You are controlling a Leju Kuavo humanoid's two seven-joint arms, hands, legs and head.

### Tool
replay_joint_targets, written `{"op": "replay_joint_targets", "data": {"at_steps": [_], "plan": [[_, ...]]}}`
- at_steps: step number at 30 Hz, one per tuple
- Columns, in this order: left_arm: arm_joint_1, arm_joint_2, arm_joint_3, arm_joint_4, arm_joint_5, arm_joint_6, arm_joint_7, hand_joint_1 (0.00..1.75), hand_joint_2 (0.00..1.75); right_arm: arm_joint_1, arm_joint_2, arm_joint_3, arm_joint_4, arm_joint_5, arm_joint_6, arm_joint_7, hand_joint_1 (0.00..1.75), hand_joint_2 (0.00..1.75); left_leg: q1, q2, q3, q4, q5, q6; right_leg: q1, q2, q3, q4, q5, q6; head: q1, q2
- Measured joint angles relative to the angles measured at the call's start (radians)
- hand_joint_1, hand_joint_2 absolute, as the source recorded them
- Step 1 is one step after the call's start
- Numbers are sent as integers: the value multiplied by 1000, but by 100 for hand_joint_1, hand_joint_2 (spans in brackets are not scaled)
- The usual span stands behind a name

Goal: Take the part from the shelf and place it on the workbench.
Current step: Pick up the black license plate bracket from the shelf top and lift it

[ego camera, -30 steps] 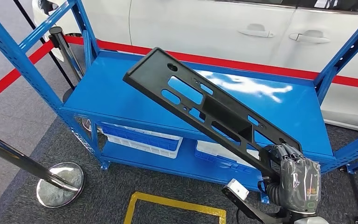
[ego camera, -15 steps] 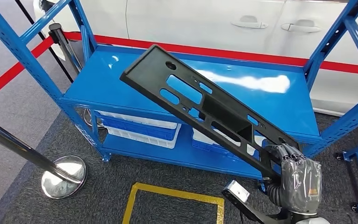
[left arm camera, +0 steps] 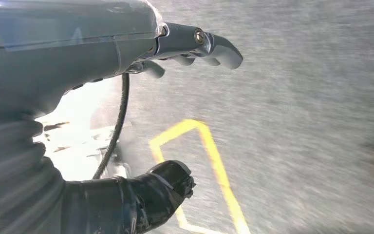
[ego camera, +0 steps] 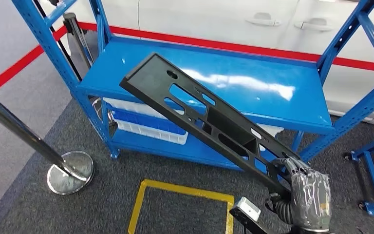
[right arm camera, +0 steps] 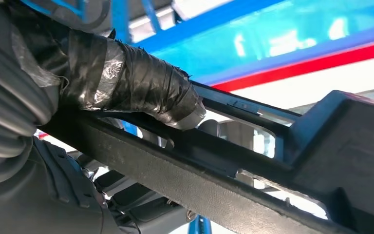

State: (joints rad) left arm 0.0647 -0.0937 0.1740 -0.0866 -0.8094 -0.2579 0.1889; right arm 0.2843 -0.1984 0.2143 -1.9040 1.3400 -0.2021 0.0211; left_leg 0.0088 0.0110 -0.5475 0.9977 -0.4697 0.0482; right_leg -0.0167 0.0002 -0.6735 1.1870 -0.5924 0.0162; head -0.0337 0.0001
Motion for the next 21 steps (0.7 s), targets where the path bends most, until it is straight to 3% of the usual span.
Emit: {"op": "replay_joint_targets", "data": {"at_steps": [1, 2, 4, 5, 6, 8, 9, 11, 12, 13, 14, 16, 17, 18, 19, 20, 21], "plan": [[-1, 2, 0, -2, -1, 0, 10, 0, 175, 3, 0, 0, -1, 2, 2, 4, 175, 175, -2, 1, -18, 1, 13, 1, 0, 0, -4, 58, -33, 1, 0, 0], [-3, 5, 0, -5, -1, 1, 12, 0, 175, 7, 0, 0, -3, 4, 2, 8, 175, 175, -5, 1, -36, 4, 26, 2, 0, 0, 0, 100, -38, 0, 0, 0], [-8, 7, -1, -9, -2, 3, 16, 0, 175, 14, 0, 0, -5, 7, 2, 14, 175, 175, -8, 1, -75, 13, 49, 0, 2, 0, 44, 109, 14, -4, 0, 0], [-10, 8, -3, -10, -2, 4, 17, 0, 175, 16, 0, 0, -7, 11, 2, 17, 175, 175, -9, 1, -93, 20, 59, -3, 4, 0, 90, 64, 46, -8, 0, 0], [-11, 8, -4, -11, -3, 4, 19, 0, 175, 17, 0, 0, -10, 16, 1, 20, 175, 175, -10, 1, -108, 25, 69, -6, 7, 0, 145, -8, 50, -13, 0, 0], [-12, 7, -7, -13, -4, 3, 21, 0, 175, 20, 0, 0, -19, 29, 0, 27, 175, 175, -10, 1, -123, 30, 89, -15, 15, 0, 238, -153, 26, -22, -1, 0], [-12, 7, -7, -13, -4, 3, 22, 0, 175, 22, 0, 0, -23, 37, 0, 32, 175, 175, -9, 1, -123, 27, 100, -20, 19, 1, 257, -192, 12, -26, -1, 0], [-11, 7, -7, -13, -4, 2, 25, 0, 175, 25, 0, 0, -28, 50, 4, 42, 175, 175, -6, 0, -122, 18, 118, -32, 20, -1, 249, -205, 29, -36, 1, 0], [-11, 8, -7, -14, -4, 2, 25, 0, 175, 26, 1, 0, -29, 54, 6, 46, 175, 175, -5, -2, -127, 23, 107, -37, 18, -2, 240, -208, 41, -43, 2, 0], [-10, 8, -8, -14, -4, 2, 26, 0, 175, 27, 2, 0, -30, 53, 9, 48, 175, 175, -4, -4, -135, 42, 73, -43, 15, -4, 227, -210, 56, -51, 1, 0], [-9, 9, -8, -14, -4, 2, 27, 0, 175, 28, 3, 0, -30, 50, 13, 50, 175, 175, -2, -5, -145, 78, 20, -48, 13, -5, 212, -211, 71, -57, 1, 0], [-10, 9, -8, -14, -4, 0, 28, 0, 175, 30, 5, 0, -30, 40, 22, 49, 175, 175, 1, -6, -163, 199, -90, -56, 15, -6, 176, -207, 99, -62, 0, 0], [-12, 9, -8, -14, -4, 0, 28, 0, 175, 31, 6, 0, -30, 36, 26, 49, 175, 175, 2, -6, -166, 261, -112, -58, 15, -6, 156, -203, 113, -61, 0, 0], [-14, 9, -8, -15, -4, 0, 29, 0, 175, 32, 7, 0, -29, 32, 29, 49, 175, 175, 2, -6, -160, 306, -107, -60, 16, -7, 136, -197, 125, -60, 0, 0], [-15, 9, -8, -15, -4, 0, 30, 0, 175, 33, 8, 0, -29, 30, 31, 50, 175, 175, 2, -7, -142, 320, -80, -60, 16, -7, 114, -188, 136, -58, 0, 0], [-16, 9, -8, -16, -4, 0, 30, 0, 175, 34, 10, 0, -29, 29, 32, 50, 175, 175, 2, -9, -107, 301, -48, -58, 16, -4, 93, -180, 146, -56, 0, 0], [-17, 9, -8, -17, -4, -1, 30, 0, 175, 35, 11, 0, -30, 28, 33, 50, 175, 175, 2, -21, -51, 242, -32, -52, 16, -1, 75, -171, 156, -52, 0, 0]]}}
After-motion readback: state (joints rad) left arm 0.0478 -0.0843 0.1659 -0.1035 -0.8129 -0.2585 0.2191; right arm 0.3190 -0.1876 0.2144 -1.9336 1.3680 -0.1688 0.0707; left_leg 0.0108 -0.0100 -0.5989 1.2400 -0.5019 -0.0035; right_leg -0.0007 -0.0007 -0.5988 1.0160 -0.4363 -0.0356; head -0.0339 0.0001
